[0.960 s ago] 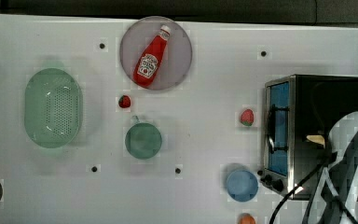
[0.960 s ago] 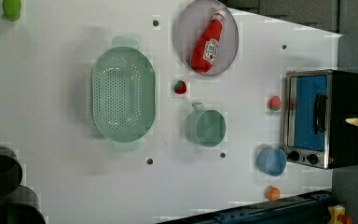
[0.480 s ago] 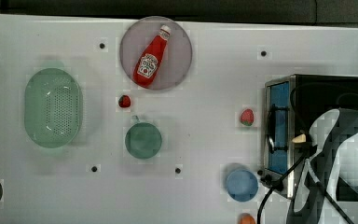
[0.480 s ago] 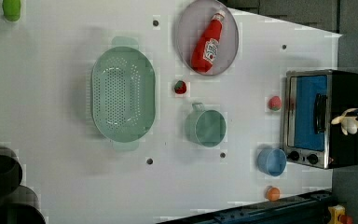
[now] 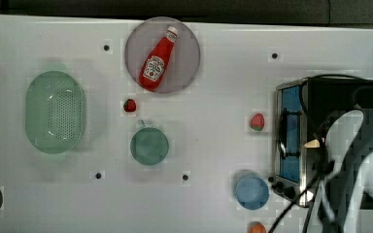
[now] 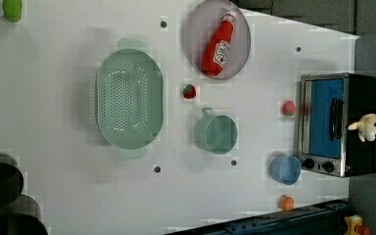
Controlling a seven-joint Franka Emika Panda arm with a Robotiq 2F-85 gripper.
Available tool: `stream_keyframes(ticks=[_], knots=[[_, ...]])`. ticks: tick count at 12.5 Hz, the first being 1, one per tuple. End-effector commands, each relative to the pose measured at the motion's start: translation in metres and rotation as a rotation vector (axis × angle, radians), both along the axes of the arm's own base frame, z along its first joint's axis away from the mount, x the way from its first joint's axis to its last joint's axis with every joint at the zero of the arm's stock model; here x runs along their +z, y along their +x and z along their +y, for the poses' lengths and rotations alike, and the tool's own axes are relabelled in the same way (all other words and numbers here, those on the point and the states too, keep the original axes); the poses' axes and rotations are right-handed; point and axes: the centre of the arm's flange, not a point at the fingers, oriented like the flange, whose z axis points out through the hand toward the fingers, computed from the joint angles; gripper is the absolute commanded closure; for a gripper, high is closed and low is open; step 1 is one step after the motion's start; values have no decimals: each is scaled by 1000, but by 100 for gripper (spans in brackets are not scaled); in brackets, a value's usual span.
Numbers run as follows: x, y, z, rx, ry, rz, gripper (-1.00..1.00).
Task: Pick banana from table and place on oven.
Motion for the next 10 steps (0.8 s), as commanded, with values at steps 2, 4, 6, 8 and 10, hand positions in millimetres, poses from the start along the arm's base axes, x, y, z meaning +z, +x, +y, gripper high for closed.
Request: stream_keyframes(ticks=[2, 4, 6, 8, 10], knots=[[96, 18, 116, 14, 68, -42, -100], [107, 19, 173, -107, 80, -36, -100], [111, 19, 230, -203, 76, -32, -100], [116, 19, 274, -320, 50, -34, -100], [121, 16, 298, -339, 39, -34, -100]])
